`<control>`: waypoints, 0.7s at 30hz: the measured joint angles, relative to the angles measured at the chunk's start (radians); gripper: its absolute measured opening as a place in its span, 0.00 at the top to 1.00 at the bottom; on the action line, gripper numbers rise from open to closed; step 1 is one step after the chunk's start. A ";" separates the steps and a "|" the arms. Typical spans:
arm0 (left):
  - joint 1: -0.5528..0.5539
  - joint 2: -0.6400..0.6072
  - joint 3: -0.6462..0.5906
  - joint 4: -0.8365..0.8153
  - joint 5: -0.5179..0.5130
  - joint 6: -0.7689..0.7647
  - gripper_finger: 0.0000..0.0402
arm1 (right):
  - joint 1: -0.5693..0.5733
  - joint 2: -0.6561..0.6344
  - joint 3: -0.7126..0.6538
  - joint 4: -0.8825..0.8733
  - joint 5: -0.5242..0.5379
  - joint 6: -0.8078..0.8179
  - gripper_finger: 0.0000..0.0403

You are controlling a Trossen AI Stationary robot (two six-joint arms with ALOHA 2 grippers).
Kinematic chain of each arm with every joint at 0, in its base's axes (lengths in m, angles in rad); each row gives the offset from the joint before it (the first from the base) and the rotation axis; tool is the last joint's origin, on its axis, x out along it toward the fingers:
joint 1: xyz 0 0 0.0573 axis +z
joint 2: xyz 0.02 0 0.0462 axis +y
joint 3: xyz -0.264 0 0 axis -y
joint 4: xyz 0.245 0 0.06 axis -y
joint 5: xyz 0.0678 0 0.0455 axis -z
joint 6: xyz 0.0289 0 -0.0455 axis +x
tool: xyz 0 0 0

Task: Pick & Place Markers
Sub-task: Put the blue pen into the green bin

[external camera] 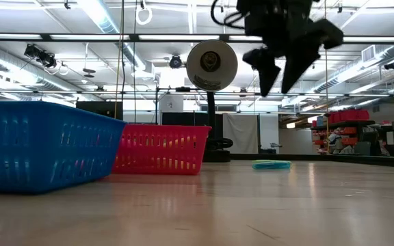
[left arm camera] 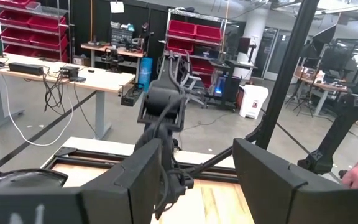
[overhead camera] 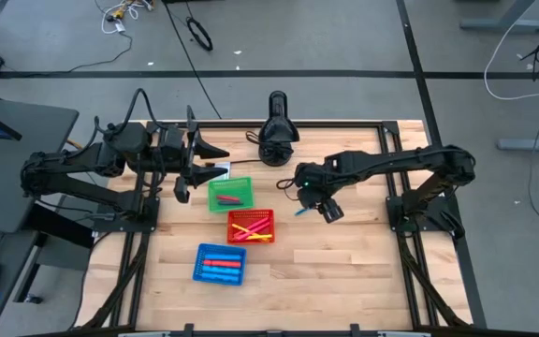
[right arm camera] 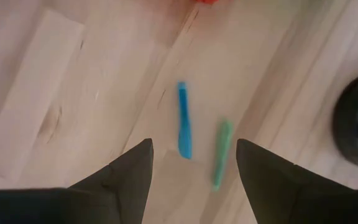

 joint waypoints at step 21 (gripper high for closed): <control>0.000 0.000 0.000 -0.016 0.000 0.000 0.49 | -0.023 0.177 -0.162 0.208 -0.011 -0.109 0.42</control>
